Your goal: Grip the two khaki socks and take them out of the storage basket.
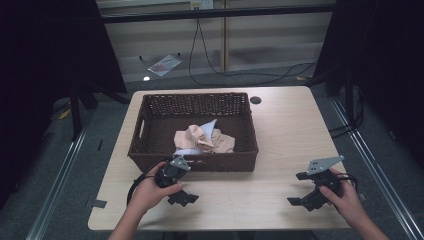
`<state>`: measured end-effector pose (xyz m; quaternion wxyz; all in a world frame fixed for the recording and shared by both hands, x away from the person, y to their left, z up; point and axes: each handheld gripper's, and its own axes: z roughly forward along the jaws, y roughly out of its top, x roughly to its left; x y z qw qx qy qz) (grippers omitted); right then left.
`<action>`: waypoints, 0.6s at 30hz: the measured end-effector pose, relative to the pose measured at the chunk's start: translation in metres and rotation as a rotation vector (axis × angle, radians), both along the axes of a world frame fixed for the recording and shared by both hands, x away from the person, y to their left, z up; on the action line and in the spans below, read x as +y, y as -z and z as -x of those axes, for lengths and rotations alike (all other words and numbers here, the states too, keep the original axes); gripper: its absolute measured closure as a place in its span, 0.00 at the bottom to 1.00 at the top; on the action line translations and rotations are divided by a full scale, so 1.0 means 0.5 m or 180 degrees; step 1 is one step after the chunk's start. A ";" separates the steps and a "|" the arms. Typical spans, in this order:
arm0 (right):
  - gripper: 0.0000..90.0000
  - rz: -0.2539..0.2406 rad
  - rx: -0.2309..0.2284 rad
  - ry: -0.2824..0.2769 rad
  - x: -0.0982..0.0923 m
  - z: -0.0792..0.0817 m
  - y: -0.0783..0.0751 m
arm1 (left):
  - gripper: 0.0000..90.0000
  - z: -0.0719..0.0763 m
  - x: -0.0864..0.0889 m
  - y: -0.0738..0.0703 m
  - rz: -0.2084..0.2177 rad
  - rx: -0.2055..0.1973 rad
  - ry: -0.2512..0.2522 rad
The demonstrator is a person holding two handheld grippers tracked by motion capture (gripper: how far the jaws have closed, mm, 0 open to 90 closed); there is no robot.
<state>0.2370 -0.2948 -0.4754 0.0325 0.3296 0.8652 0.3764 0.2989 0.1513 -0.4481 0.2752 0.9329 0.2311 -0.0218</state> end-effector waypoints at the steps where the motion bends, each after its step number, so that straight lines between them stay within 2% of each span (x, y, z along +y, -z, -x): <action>1: 0.02 -0.0006 0.0004 -0.0002 0.000 0.000 0.000 | 0.01 0.000 0.000 -0.004 0.0011 0.0032 -0.0012; 4: 0.02 -0.0007 0.0009 0.0001 0.000 0.000 -0.001 | 0.01 -0.003 0.001 -0.013 0.0036 0.0070 0.0020; 6: 0.02 0.0014 0.0013 -0.0014 0.000 0.000 0.000 | 0.02 -0.007 0.002 -0.022 0.0055 0.0087 -0.0019; 8: 0.02 0.0005 0.0017 -0.0029 0.001 0.000 0.001 | 0.02 -0.010 0.004 -0.026 0.0032 0.0083 0.0007; 12: 0.02 0.0012 0.0033 -0.0053 0.003 0.000 0.001 | 0.02 -0.014 0.006 -0.037 0.0083 0.0123 -0.0055; 15: 0.02 0.0009 0.0037 -0.0053 0.003 0.000 0.002 | 0.02 -0.019 0.009 -0.050 0.0078 0.0139 0.0009; 18: 0.02 0.0014 0.0042 -0.0074 0.004 0.000 0.002 | 0.02 -0.021 0.009 -0.059 0.0078 0.0163 0.0009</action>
